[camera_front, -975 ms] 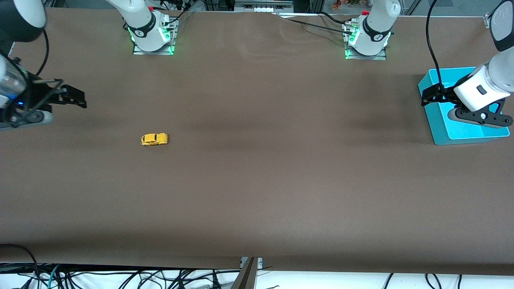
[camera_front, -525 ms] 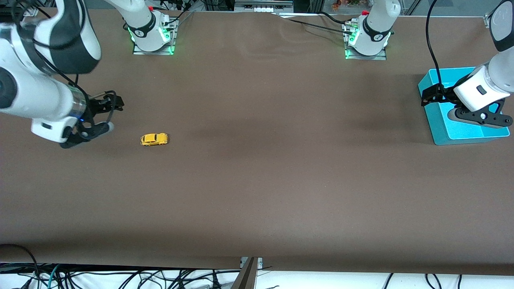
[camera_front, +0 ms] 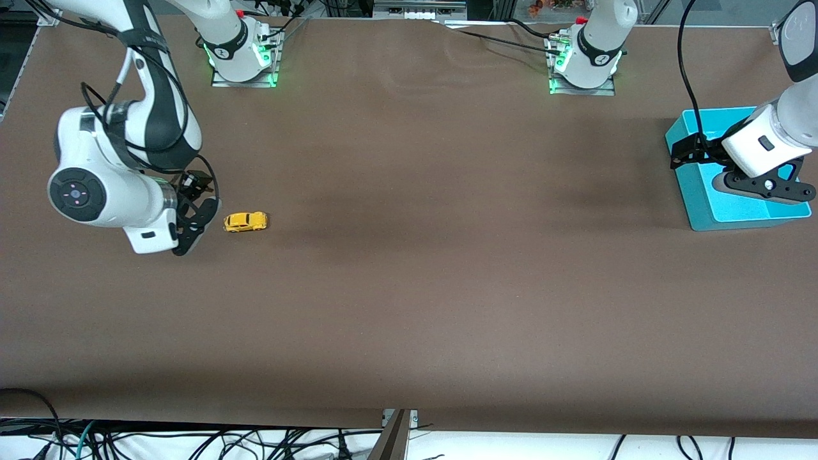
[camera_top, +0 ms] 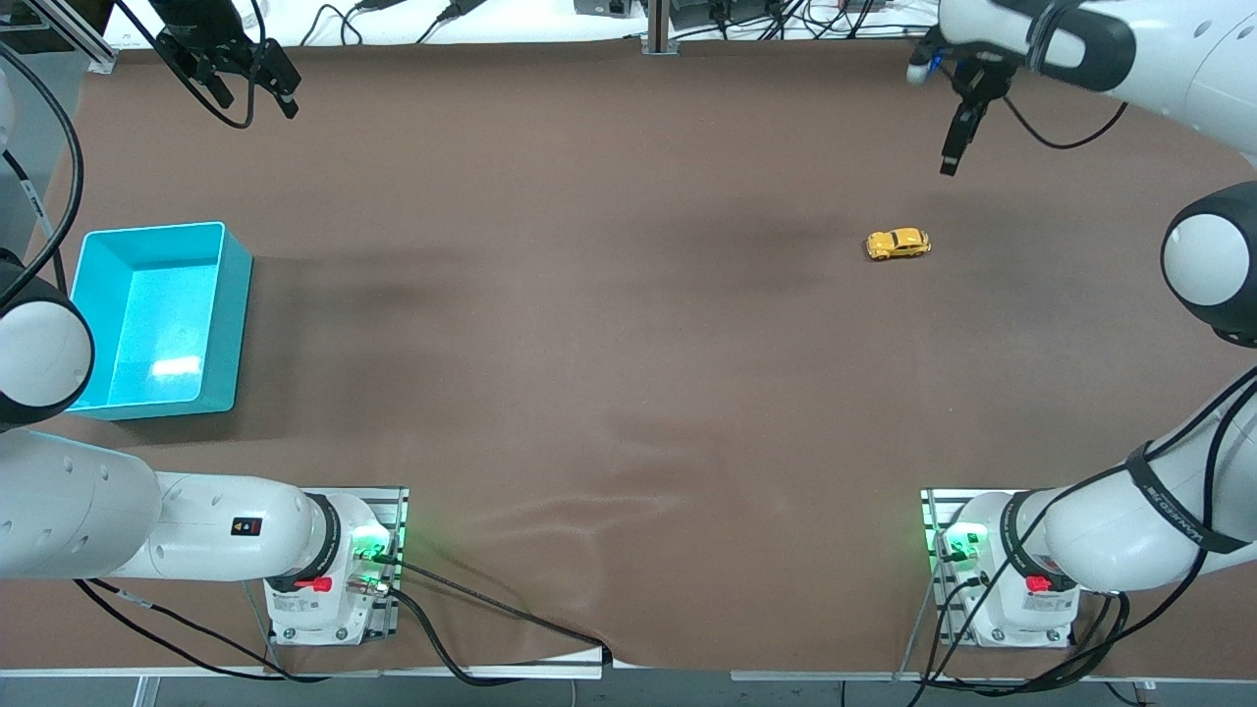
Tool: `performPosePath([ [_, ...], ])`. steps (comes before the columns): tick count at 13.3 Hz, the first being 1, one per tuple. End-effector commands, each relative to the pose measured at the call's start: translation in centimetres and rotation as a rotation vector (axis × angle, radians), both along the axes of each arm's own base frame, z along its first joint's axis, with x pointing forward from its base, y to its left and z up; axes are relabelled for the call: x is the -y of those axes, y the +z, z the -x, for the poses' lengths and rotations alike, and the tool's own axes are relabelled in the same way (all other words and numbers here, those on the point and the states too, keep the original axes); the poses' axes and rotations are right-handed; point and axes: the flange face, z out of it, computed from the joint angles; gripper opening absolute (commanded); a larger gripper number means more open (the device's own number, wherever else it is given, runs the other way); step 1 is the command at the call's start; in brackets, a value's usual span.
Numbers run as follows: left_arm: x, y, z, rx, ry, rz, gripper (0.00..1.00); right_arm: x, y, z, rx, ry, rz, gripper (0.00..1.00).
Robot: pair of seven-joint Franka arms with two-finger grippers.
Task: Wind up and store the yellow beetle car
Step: 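Lower the right gripper onto the yellow beetle car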
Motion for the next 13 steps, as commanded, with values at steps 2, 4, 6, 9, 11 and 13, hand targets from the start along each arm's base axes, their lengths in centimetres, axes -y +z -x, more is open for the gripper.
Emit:
performPosePath([
  [2, -0.1, 0.3, 0.2, 0.01, -0.011, -0.02, 1.0, 0.5, -4.1, 2.4, 0.063, 0.228, -0.07, 1.0],
  [4, -0.1, 0.3, 0.2, 0.008, -0.011, -0.02, 1.0, 0.6, -6.2, 3.9, 0.101, 0.267, -0.082, 1.0],
  [6, -0.1, 0.3, 0.2, 0.01, -0.011, -0.02, 1.0, -0.4, -8.0, 5.3, 0.144, 0.351, -0.105, 1.0],
  [9, -0.1, 0.3, 0.2, 0.008, -0.011, -0.02, 1.0, -0.2, -10.7, 6.7, 0.221, 0.462, -0.123, 0.99],
  [11, -0.1, 0.3, 0.2, 0.008, -0.013, -0.02, 1.0, -0.7, -11.6, 6.8, 0.244, 0.528, -0.133, 0.99],
  [13, -0.4, 0.2, 0.2, 0.005, -0.007, -0.02, 1.0, -0.9, -12.1, 6.8, 0.254, 0.559, -0.137, 0.99],
])
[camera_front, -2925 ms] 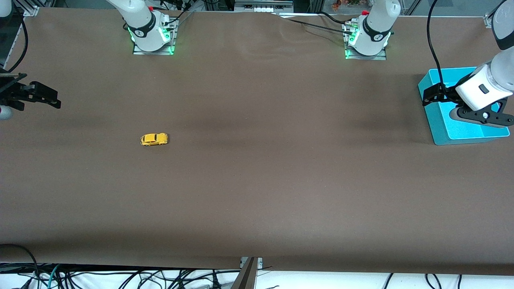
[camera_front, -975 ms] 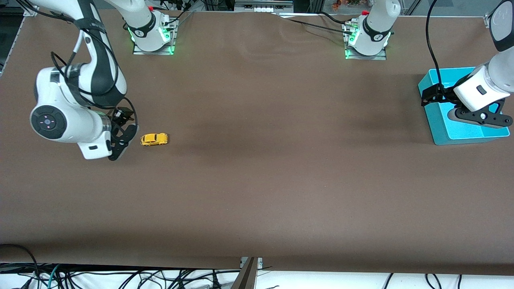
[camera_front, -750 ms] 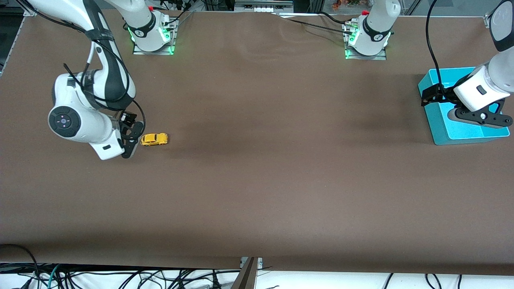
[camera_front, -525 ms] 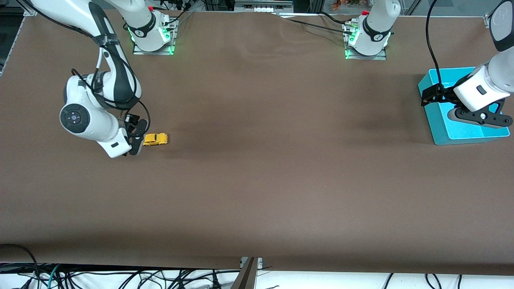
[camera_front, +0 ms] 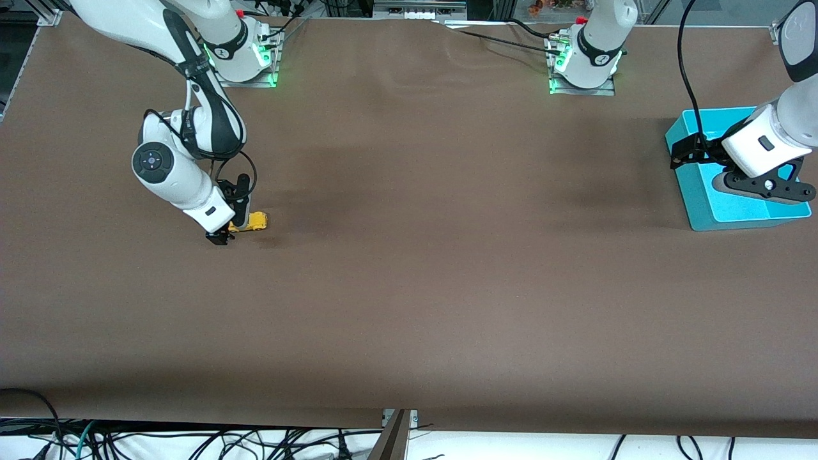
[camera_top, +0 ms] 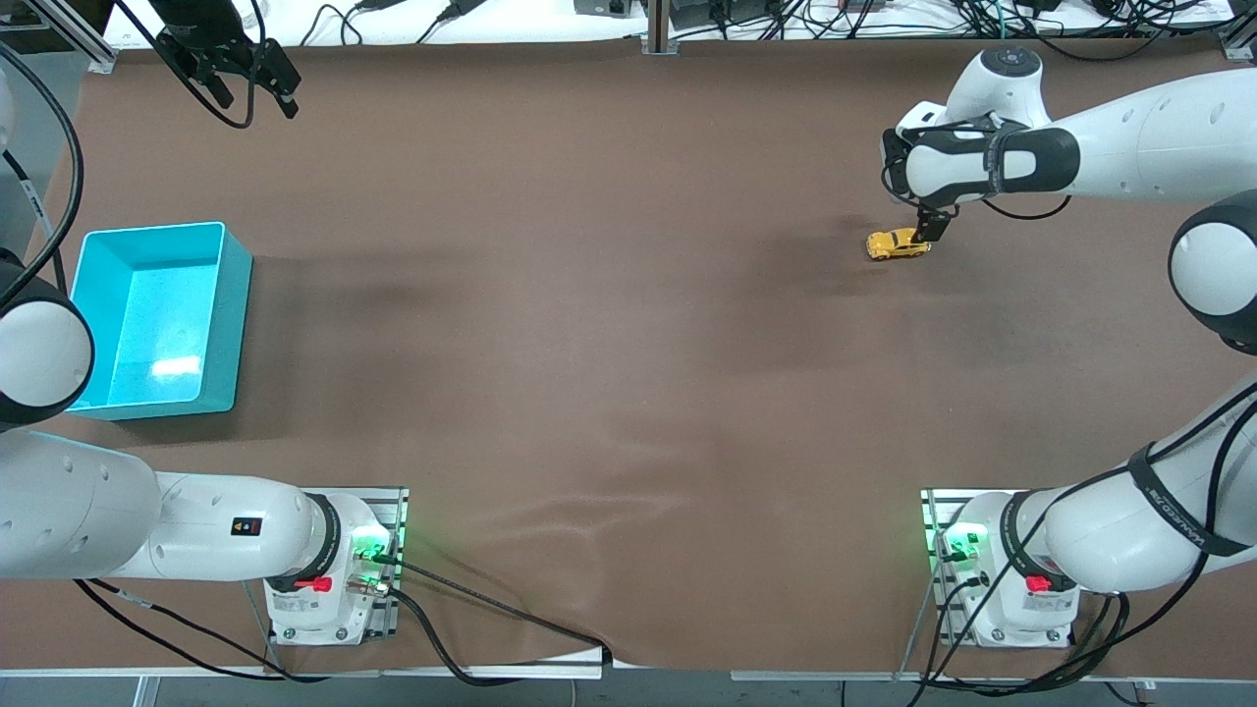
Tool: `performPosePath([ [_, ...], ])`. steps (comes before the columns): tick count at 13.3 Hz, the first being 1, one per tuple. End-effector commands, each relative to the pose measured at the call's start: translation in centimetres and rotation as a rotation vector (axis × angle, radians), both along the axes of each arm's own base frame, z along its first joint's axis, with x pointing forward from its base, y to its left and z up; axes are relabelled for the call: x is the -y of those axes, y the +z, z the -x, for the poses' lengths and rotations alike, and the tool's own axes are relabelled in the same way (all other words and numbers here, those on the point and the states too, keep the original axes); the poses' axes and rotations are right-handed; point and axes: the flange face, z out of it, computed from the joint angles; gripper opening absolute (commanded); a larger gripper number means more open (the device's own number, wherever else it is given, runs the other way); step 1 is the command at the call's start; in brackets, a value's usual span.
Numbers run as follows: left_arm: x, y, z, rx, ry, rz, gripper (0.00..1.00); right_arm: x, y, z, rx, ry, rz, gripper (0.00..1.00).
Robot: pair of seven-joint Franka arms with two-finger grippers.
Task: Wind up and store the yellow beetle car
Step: 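Lower the right gripper onto the yellow beetle car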
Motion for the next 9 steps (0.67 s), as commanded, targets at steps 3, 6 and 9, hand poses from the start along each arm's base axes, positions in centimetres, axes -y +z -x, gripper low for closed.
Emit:
performPosePath([
  [3, -0.2, 0.2, 0.2, 0.007, -0.008, -0.02, 1.0, -0.1, -0.7, 1.3, 0.045, 0.087, -0.011, 0.99],
  [6, 0.2, 0.1, 0.2, 0.006, 0.001, -0.023, 1.0, 0.1, -1.9, 1.7, 0.064, 0.119, -0.012, 0.98],
  [9, 0.4, 0.1, 0.2, 0.007, -0.002, -0.021, 1.0, 0.1, -2.1, 1.7, 0.065, 0.138, -0.012, 0.9],
])
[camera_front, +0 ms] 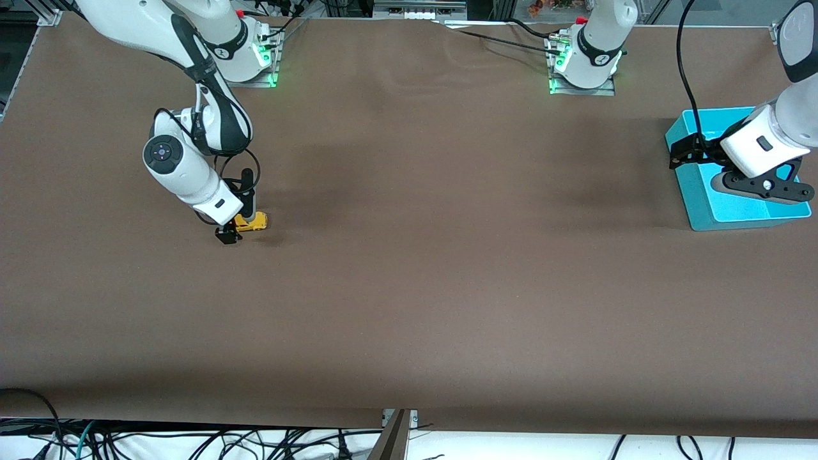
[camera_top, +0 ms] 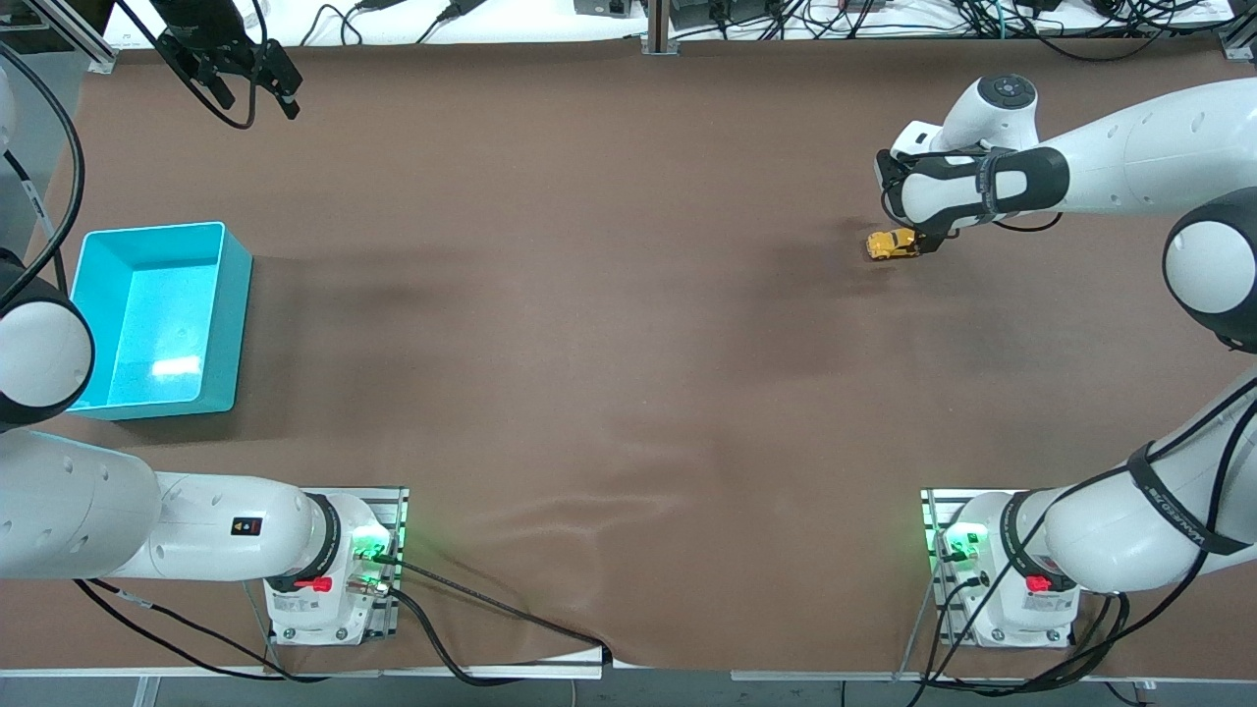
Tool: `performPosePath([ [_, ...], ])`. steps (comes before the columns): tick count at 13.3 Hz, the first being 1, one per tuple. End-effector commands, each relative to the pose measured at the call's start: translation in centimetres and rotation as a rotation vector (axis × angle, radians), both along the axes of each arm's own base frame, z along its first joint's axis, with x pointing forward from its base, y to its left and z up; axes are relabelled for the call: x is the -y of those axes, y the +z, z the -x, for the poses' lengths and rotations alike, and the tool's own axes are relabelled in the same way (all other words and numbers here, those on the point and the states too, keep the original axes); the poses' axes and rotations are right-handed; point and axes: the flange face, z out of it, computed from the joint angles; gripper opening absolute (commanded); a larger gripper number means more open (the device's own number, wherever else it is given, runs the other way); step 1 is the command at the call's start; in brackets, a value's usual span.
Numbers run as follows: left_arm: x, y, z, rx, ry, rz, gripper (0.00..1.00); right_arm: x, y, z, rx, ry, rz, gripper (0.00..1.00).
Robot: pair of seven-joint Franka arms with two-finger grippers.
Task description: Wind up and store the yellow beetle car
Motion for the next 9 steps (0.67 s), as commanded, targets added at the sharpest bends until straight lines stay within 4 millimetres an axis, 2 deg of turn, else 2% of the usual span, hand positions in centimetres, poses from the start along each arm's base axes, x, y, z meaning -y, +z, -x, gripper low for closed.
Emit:
performPosePath([
  [1, 0.1, 0.2, 0.2, 0.009, 0.0, -0.021, 1.0, -0.1, 0.0, 0.3, 0.02, 0.041, -0.003, 0.87],
  [2, 0.1, 0.2, 0.2, 0.009, 0.0, -0.021, 1.0, 0.1, -0.4, 0.4, 0.019, 0.039, -0.001, 0.84],
  [4, 0.1, 0.2, 0.2, 0.009, 0.0, -0.021, 1.0, 0.1, -0.8, 0.5, 0.031, 0.05, -0.003, 0.7],
  [7, 0.1, 0.2, 0.2, 0.008, 0.0, -0.021, 1.0, 0.2, -1.0, 0.5, 0.031, 0.06, -0.002, 0.36],
  [9, 0.1, 0.2, 0.2, 0.008, 0.0, -0.021, 1.0, 0.2, -1.0, 0.6, 0.028, 0.052, -0.003, 0.24],
])
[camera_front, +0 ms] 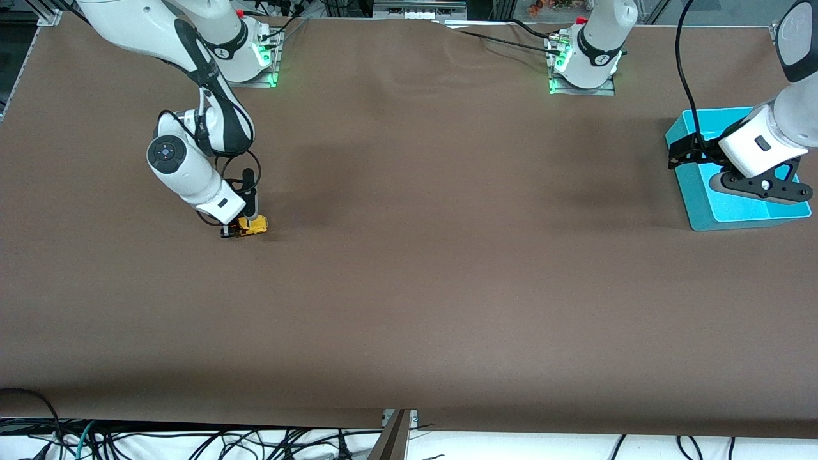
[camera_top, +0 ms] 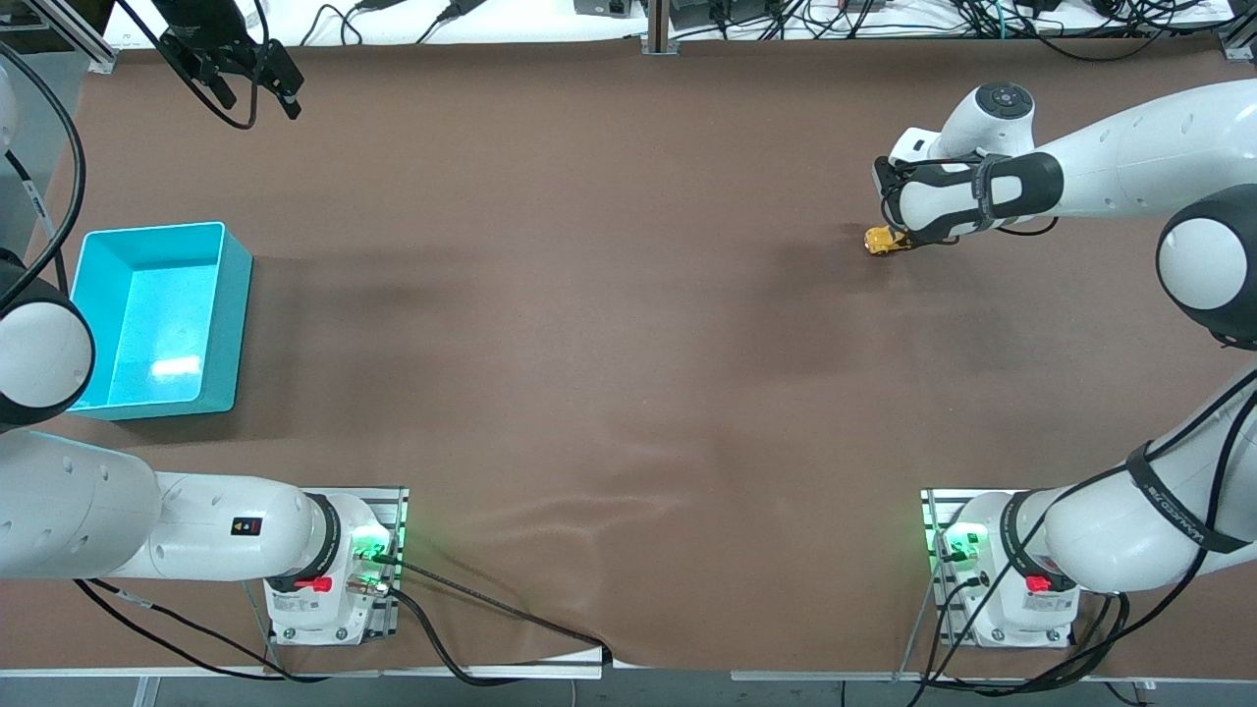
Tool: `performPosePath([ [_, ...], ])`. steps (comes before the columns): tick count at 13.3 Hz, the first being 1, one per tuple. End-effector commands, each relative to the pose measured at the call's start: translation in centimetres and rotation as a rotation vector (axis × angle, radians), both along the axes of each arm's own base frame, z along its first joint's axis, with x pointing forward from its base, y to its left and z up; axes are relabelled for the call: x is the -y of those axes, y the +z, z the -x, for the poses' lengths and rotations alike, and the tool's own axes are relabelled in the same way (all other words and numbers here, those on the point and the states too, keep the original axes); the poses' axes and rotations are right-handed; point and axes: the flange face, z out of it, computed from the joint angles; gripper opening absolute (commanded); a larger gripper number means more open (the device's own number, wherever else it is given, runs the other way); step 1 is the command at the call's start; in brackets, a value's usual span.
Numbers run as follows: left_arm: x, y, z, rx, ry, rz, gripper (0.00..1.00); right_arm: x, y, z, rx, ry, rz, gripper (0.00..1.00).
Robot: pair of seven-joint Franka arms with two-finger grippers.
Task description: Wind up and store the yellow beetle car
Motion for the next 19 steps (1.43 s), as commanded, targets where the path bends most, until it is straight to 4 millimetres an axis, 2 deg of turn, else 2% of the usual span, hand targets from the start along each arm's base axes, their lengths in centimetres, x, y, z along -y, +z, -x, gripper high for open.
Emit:
performPosePath([
  [1, 0.0, 0.2, 0.2, 0.008, 0.001, -0.021, 1.0, 0.2, -0.4, 0.5, 0.002, 0.002, -0.002, 0.23],
  [3, 0.0, 0.2, 0.2, 0.008, 0.001, -0.021, 1.0, 0.3, -0.4, 0.4, 0.002, -0.008, -0.002, 0.23],
  [5, 0.0, 0.2, 0.2, 0.008, 0.001, -0.021, 1.0, 1.8, -0.4, 0.2, 0.0, -0.04, 0.0, 0.24],
  [7, 0.0, 0.2, 0.2, 0.008, 0.001, -0.021, 1.0, 4.9, -1.1, 0.0, -0.012, -0.089, 0.004, 0.24],
  [10, 0.0, 0.2, 0.2, 0.008, 0.003, -0.021, 1.0, 9.1, -1.1, -0.2, -0.012, -0.119, 0.007, 0.24],
  [13, 0.2, 0.2, 0.2, 0.008, 0.0, -0.021, 1.0, 14.5, -1.3, -0.2, -0.009, -0.14, 0.012, 0.24],
  [15, 0.2, 0.2, 0.3, 0.006, 0.0, -0.021, 1.0, 16.6, -1.6, -0.1, -0.011, -0.15, 0.015, 0.24],
  [19, 0.3, 0.3, 0.3, 0.008, 0.011, -0.02, 1.0, 17.9, -1.7, -0.2, -0.001, -0.16, 0.016, 0.26],
])
